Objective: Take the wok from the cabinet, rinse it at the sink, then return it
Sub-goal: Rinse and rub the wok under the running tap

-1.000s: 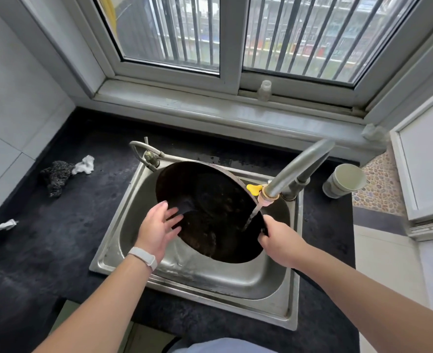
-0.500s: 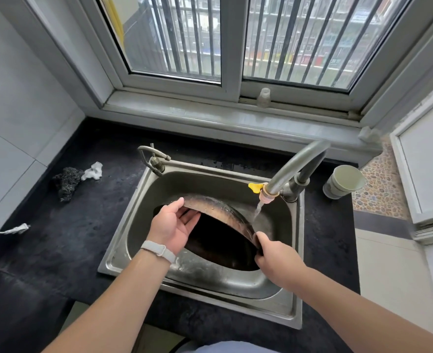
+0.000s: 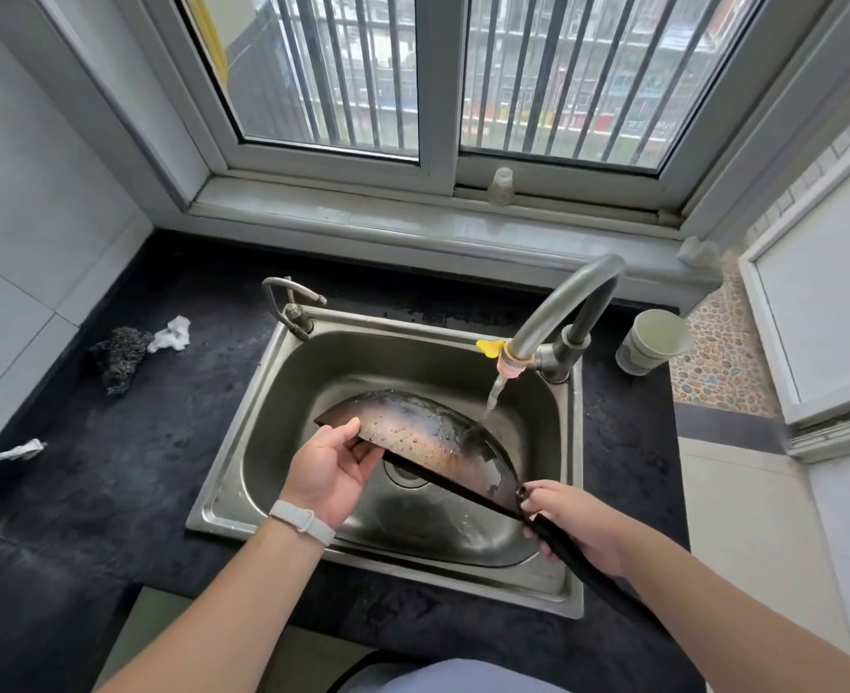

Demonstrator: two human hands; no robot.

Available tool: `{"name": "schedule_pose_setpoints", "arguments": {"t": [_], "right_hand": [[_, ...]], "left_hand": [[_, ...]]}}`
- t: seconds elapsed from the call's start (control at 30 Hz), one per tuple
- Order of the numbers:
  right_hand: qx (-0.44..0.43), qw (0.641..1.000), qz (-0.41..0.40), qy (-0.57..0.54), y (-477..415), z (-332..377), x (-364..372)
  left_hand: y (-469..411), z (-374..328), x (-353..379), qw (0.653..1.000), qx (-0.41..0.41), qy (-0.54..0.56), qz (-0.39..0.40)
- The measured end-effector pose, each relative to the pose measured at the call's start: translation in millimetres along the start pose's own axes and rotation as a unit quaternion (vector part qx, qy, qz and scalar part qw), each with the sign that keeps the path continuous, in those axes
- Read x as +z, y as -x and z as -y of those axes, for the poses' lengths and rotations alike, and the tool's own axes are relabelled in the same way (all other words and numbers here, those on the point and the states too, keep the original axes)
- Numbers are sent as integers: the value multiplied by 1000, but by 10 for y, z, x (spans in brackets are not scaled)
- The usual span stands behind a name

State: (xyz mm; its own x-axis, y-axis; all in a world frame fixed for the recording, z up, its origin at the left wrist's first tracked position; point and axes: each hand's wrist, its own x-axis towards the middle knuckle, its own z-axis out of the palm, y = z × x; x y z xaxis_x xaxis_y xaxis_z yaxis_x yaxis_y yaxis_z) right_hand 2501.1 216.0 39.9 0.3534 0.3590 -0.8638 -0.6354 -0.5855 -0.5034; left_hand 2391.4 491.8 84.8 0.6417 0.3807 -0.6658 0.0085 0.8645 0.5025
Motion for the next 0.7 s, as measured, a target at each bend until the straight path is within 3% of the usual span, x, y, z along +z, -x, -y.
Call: {"name": "schedule_pose_setpoints", "arguments": {"t": [0.1,0.23,0.4,0.7], "right_hand": [[-15,999,-26,-22,56,-56,24],[-92,989,-104,57,135,-96,128],[-118,981,-130,84,174,-115,136],[-149,957,-166,188,200,-101,-16]], "left_hand": [[54,41,-35,1000,-6,-9,14],[121,66,-95,999,-18,-26,25],[92,17,-162,997,-41,-62,9],[-342,24,-29,957,-88,-249,-121]]}}
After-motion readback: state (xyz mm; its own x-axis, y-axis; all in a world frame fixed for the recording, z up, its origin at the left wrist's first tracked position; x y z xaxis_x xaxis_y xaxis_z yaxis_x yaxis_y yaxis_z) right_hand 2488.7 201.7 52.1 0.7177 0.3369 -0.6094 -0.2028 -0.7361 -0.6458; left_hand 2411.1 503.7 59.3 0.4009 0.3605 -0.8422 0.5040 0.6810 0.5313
